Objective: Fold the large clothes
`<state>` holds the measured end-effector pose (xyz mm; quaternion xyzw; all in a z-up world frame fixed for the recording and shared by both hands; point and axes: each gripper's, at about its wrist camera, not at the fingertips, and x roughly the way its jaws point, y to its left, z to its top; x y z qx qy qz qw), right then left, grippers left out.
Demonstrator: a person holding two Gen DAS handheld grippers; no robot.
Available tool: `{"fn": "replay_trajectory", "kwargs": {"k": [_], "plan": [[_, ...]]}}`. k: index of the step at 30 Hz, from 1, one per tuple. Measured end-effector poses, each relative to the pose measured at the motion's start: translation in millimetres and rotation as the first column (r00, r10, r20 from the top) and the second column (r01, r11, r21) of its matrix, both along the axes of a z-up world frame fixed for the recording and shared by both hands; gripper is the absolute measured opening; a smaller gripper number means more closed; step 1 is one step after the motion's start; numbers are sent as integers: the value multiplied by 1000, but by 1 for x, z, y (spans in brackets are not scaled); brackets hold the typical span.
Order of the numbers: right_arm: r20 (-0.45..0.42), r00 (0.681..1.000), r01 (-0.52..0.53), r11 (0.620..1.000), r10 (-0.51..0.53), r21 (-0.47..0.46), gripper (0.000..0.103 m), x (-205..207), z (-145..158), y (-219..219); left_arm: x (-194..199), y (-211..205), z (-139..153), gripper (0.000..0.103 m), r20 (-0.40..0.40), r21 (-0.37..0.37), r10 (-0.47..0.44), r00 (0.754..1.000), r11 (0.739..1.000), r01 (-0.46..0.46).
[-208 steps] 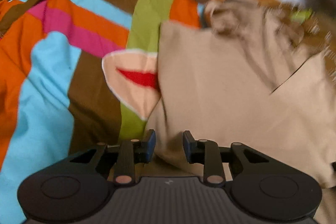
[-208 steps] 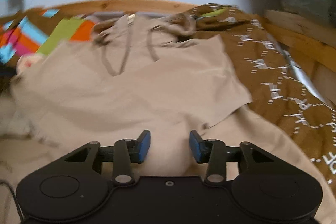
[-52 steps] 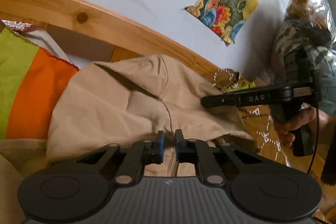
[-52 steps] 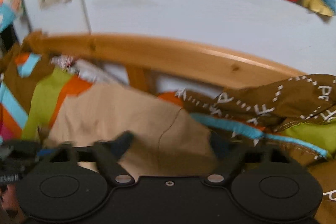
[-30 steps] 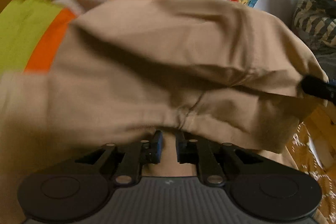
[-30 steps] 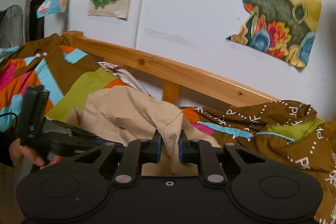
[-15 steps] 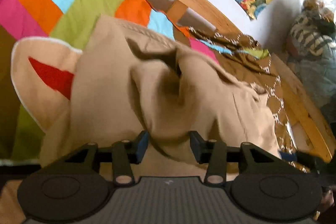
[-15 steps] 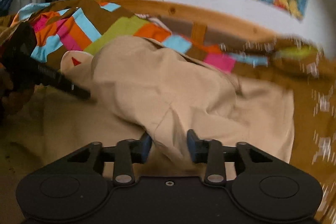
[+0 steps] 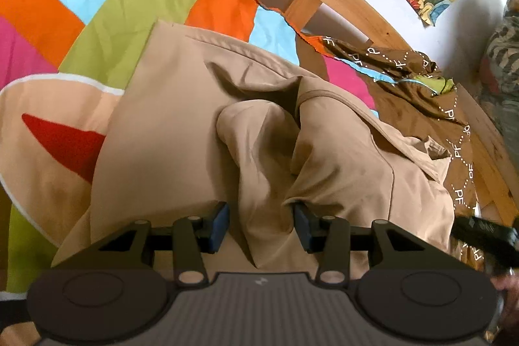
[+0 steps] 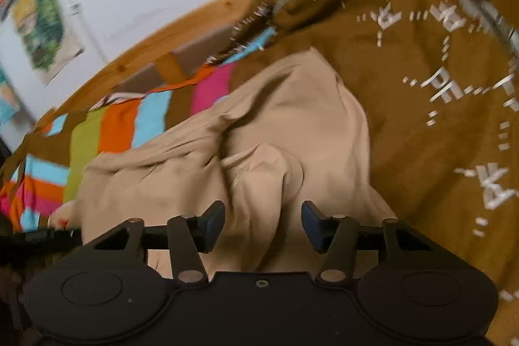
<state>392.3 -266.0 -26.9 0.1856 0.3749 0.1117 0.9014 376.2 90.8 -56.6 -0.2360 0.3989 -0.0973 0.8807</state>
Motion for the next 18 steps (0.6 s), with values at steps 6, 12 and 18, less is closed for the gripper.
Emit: {"fn": "replay_trajectory", "kwargs": {"k": [6, 12, 18], "plan": [[55, 999, 5, 998, -1, -65, 15, 55, -1, 29, 17, -7, 0, 50, 12, 49, 17, 1000, 999, -17], [96, 995, 36, 994, -26, -106, 15, 78, 1, 42, -1, -4, 6, 52, 13, 57, 7, 1000, 998, -7], [205, 979, 44, 950, 21, -309, 30, 19, 13, 40, -21, 8, 34, 64, 156, 26, -12, 988, 1000, 8]]}}
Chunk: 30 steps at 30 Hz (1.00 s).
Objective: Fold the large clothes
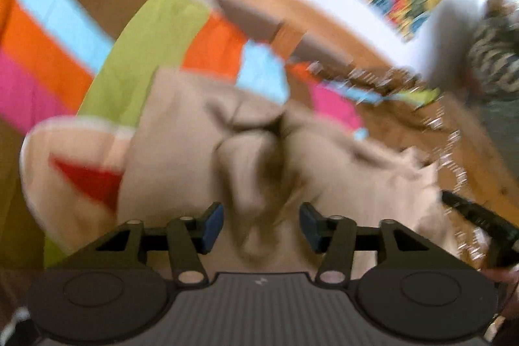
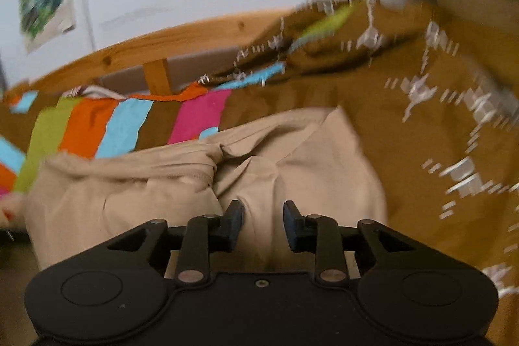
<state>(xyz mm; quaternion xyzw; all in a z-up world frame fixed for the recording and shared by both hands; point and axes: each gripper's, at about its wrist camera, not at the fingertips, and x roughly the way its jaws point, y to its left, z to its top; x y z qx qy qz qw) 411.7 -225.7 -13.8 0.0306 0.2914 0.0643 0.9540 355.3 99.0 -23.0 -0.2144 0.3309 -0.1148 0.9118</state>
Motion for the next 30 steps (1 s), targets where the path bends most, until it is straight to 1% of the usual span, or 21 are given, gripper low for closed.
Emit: {"fn": "replay_trajectory", "kwargs": {"k": [1, 3, 4, 5, 7, 8, 9, 11, 12, 14, 17, 18, 20, 22, 24, 25, 26, 28, 30], "plan": [[42, 999, -8, 999, 9, -38, 31, -9, 5, 3, 0, -3, 7, 69, 36, 2, -3, 999, 1000, 3], [113, 991, -62, 995, 70, -73, 32, -20, 14, 14, 3, -14, 19, 72, 97, 26, -20, 995, 1000, 18], [139, 985, -96, 992, 106, -77, 34, -22, 17, 21, 6, -21, 22, 73, 107, 47, -33, 994, 998, 28], [163, 976, -132, 988, 144, -86, 36, -23, 20, 30, 11, -32, 23, 73, 108, 85, -46, 993, 996, 36], [181, 958, -202, 972, 222, -121, 37, -22, 23, 51, 23, -51, 17, 72, 75, 187, -51, 996, 982, 36], [174, 953, -225, 963, 250, -148, 38, -19, 21, 61, 29, -59, 12, 71, 48, 232, -45, 998, 972, 33], [157, 952, -235, 955, 264, -183, 38, -14, 16, 72, 37, -66, 3, 71, 4, 260, -36, 999, 965, 34], [116, 956, -237, 941, 270, -241, 37, -5, 2, 86, 52, -72, -12, 69, -72, 276, -17, 997, 961, 37], [90, 959, -236, 935, 268, -263, 37, 1, -7, 91, 57, -72, -19, 69, -96, 272, -9, 995, 962, 35], [45, 966, -230, 924, 256, -306, 37, 12, -26, 99, 63, -71, -29, 72, -111, 267, -7, 994, 963, 37], [39, 971, -215, 931, 237, -295, 38, 16, -44, 97, 58, -76, -29, 73, -93, 322, -26, 995, 945, 55], [45, 971, -211, 932, 234, -294, 39, 17, -48, 99, 53, -77, -26, 73, -93, 325, -27, 995, 944, 56], [56, 970, -212, 932, 238, -295, 41, 15, -48, 100, 43, -71, -20, 74, -102, 282, -11, 995, 959, 40], [80, 967, -216, 943, 243, -252, 41, 5, -40, 93, 32, -62, -15, 75, -93, 235, -5, 996, 972, 27], [117, 967, -198, 956, 227, -218, 42, -10, -30, 83, 17, -58, -12, 80, -79, 212, -1, 997, 977, 18], [126, 968, -186, 959, 215, -212, 42, -19, -25, 78, 14, -59, -14, 81, -79, 220, -4, 997, 975, 21], [133, 969, -179, 964, 207, -194, 44, -29, -22, 71, 12, -62, -17, 81, -88, 251, -7, 996, 967, 29], [134, 971, -177, 971, 198, -159, 49, -47, -20, 60, 13, -71, -27, 82, -130, 341, 9, 992, 939, 36], [97, 976, -173, 968, 192, -180, 51, -53, -27, 57, 19, -76, -32, 84, -138, 362, 26, 990, 932, 26]]}}
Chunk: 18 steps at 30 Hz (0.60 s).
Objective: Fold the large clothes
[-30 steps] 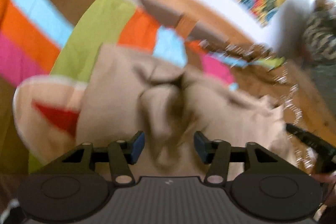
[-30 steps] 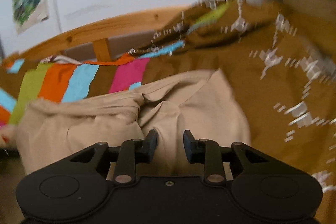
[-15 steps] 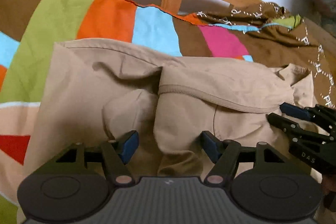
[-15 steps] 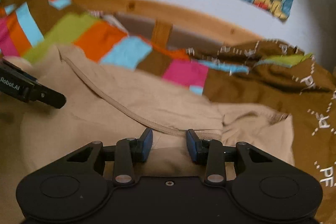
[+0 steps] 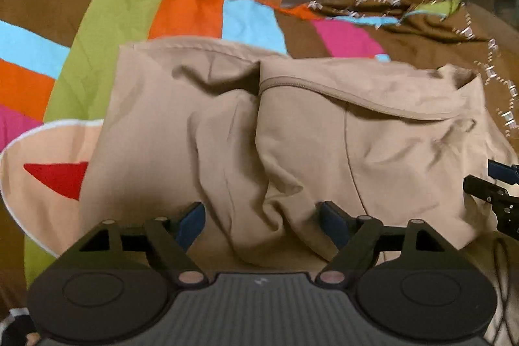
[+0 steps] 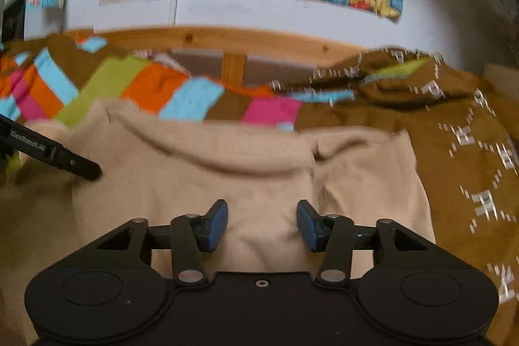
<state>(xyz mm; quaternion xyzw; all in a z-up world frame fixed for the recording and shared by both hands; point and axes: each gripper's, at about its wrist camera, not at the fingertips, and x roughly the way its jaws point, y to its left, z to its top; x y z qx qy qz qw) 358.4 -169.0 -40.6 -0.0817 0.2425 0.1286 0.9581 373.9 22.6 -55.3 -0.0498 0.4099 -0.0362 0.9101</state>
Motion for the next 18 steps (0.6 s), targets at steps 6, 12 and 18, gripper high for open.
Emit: {"fn": "replay_trajectory", "kwargs": {"k": [6, 12, 18], "plan": [[-79, 996, 53, 996, -47, 67, 51, 12, -11, -10, -10, 16, 9, 92, -8, -33, 32, 999, 999, -32], [11, 1000, -23, 992, 21, 121, 72, -33, 22, -20, -56, 41, 43, 101, 37, -25, 70, 997, 997, -69], [22, 1000, -22, 994, 20, 107, 83, -99, 43, -28, -124, 42, 69, 102, 104, 4, 6, 995, 1000, -7]]}}
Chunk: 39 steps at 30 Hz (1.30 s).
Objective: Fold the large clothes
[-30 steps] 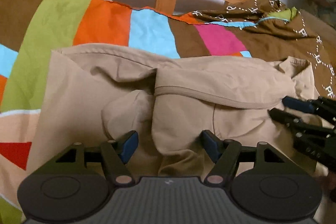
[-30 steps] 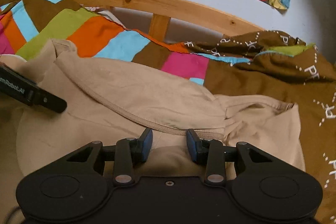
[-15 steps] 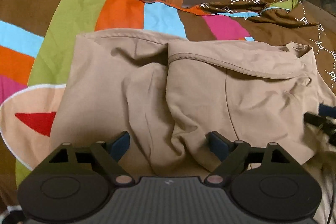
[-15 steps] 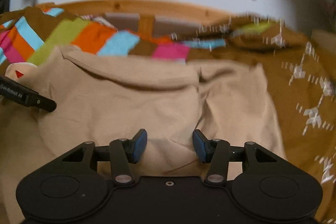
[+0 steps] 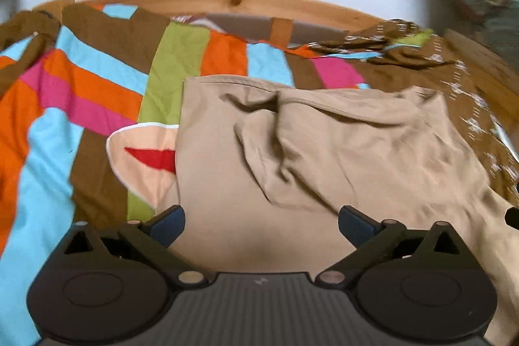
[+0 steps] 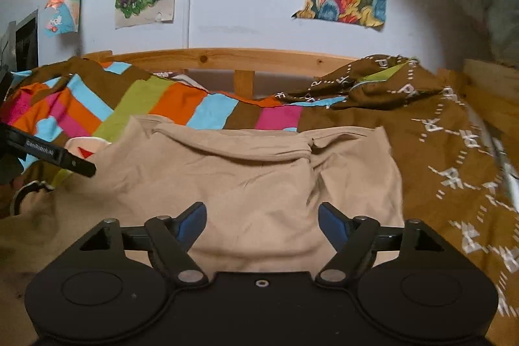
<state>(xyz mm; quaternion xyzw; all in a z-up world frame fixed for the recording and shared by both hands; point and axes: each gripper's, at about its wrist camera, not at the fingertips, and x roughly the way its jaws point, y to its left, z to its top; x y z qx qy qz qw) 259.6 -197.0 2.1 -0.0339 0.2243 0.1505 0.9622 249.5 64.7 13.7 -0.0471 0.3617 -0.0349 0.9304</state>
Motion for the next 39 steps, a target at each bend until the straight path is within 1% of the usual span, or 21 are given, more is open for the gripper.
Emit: {"fn": "replay_trajectory", "kwargs": {"k": [2, 4, 8, 10, 12, 14, 16, 19, 21, 22, 23, 26, 28, 30, 32, 34, 35, 37, 39], "plan": [[-3, 1000, 13, 1000, -13, 5, 92, -30, 5, -4, -25, -5, 2, 102, 7, -3, -23, 1000, 1000, 23], [-10, 1000, 28, 1000, -28, 3, 95, -64, 6, -6, -48, -14, 1, 102, 4, -2, -60, 998, 998, 60], [-52, 997, 57, 998, -58, -13, 99, -124, 3, -6, -90, -38, -6, 102, -3, 8, -147, 989, 989, 147], [-70, 995, 63, 998, -65, -29, 101, -154, 0, -7, -106, -53, -13, 102, -11, 23, -206, 978, 978, 206], [-73, 995, 57, 996, -61, -68, 102, -177, -5, -6, -119, -69, -21, 102, -40, 54, -271, 962, 960, 273], [-92, 994, 38, 991, -51, -129, 102, -189, -13, -3, -130, -82, -30, 102, -70, 83, -335, 940, 937, 340], [-140, 990, -12, 982, -15, -190, 102, -191, -25, 3, -141, -94, -38, 102, -91, 132, -390, 916, 907, 399], [-207, 977, -113, 944, 49, -309, 101, -189, -51, 17, -153, -107, -46, 102, -114, 181, -435, 893, 875, 449], [-224, 972, -154, 911, 71, -382, 100, -189, -68, 27, -159, -112, -51, 102, -122, 200, -452, 884, 861, 468], [-220, 973, -160, 901, 75, -402, 100, -188, -73, 29, -160, -114, -52, 102, -127, 210, -456, 881, 855, 474], [-206, 976, -154, 900, 74, -408, 100, -187, -77, 30, -160, -116, -54, 102, -131, 214, -460, 878, 852, 478], [-168, 985, -105, 921, 44, -375, 100, -179, -77, 28, -159, -120, -55, 102, -137, 221, -467, 873, 845, 487], [-128, 991, -79, 931, 35, -356, 100, -175, -75, 26, -159, -122, -56, 102, -136, 237, -475, 869, 836, 494], [-95, 995, -55, 948, 26, -314, 98, -173, -70, 21, -161, -125, -56, 102, -130, 260, -489, 863, 823, 505], [-57, 998, -23, 966, 8, -259, 97, -171, -60, 16, -163, -127, -55, 102, -123, 300, -497, 859, 806, 510], [-6, 1000, 15, 979, -17, -204, 97, -172, -49, 10, -163, -129, -55, 102, -114, 336, -492, 863, 799, 499], [12, 1000, 30, 984, -29, -176, 97, -172, -45, 7, -163, -129, -54, 102, -107, 347, -484, 868, 800, 489], [31, 999, 48, 991, -45, -126, 97, -171, -39, 1, -161, -127, -52, 99, -99, 362, -472, 876, 803, 473], [31, 998, 53, 993, -50, -103, 97, -171, -37, -2, -157, -125, -51, 95, -93, 395, -457, 885, 799, 454]]}}
